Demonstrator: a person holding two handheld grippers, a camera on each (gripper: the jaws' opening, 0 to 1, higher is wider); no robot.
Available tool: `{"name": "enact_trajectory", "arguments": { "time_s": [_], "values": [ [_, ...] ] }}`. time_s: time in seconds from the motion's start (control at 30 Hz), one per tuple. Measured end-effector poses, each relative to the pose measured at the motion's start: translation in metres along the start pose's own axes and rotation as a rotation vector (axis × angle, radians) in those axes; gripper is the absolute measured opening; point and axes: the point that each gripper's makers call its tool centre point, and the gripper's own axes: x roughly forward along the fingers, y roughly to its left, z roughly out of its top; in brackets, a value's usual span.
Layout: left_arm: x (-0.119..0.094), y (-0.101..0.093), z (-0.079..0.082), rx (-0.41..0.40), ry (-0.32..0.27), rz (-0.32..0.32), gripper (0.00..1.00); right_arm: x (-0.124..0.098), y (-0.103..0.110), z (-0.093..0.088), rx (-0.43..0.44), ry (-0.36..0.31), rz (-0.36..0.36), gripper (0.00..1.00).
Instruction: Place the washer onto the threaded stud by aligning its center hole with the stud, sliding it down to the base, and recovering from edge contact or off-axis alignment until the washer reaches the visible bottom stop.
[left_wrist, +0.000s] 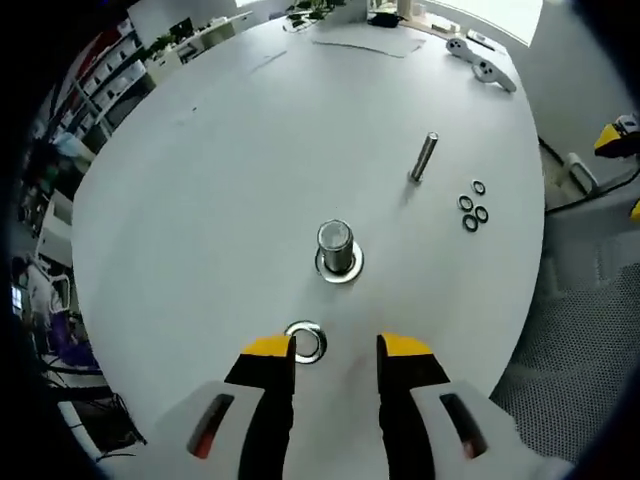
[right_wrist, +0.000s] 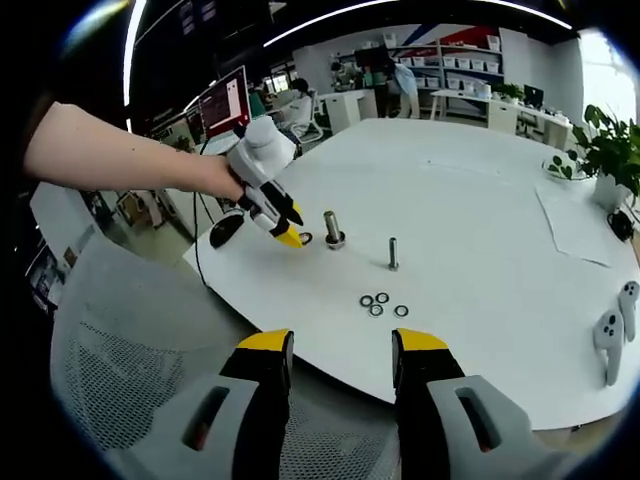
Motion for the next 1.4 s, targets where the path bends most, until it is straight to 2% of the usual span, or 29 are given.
{"name": "enact_trajectory", "arguments": {
  "time_s": [0.33, 0.87, 1.03, 1.13, 1.4],
  "values": [
    [-0.021, -0.008, -0.029, -0.108, -0.026, 0.030, 0.31, 0.001, 0.005, 0.001, -0.013, -0.003, 0.026, 0.42],
    [-0.050, -0.024, -0.032, -0.209, -0.079, 0.066, 0.31, 0.001, 0.014, 0.003, -0.026, -0.010, 0.065, 0.43],
    [-0.052, -0.028, -0.040, -0.213, -0.081, 0.077, 0.31, 0.001, 0.015, 0.004, -0.033, -0.013, 0.064, 0.43],
    [-0.056, -0.031, -0.044, -0.248, -0.096, 0.073, 0.32, 0.001, 0.016, 0.004, -0.034, -0.012, 0.069, 0.43],
    [-0.058, -0.022, -0.047, -0.309, -0.116, 0.079, 0.32, 0.002, 0.019, 0.003, -0.049, -0.003, 0.081, 0.43]
  ]
}}
